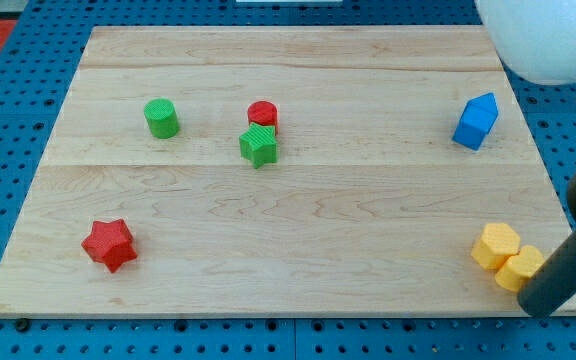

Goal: Slightly move the yellow hexagon to the right

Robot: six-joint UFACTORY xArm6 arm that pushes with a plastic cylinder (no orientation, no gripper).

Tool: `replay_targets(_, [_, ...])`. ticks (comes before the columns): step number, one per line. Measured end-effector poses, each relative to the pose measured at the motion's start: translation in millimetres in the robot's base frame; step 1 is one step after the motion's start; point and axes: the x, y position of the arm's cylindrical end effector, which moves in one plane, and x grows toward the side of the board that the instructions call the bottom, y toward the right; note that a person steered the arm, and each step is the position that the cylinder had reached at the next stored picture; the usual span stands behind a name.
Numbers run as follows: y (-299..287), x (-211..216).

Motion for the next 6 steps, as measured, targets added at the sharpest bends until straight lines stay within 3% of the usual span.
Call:
replay_targets(3, [-52, -15])
replay_targets(6, [-47, -53])
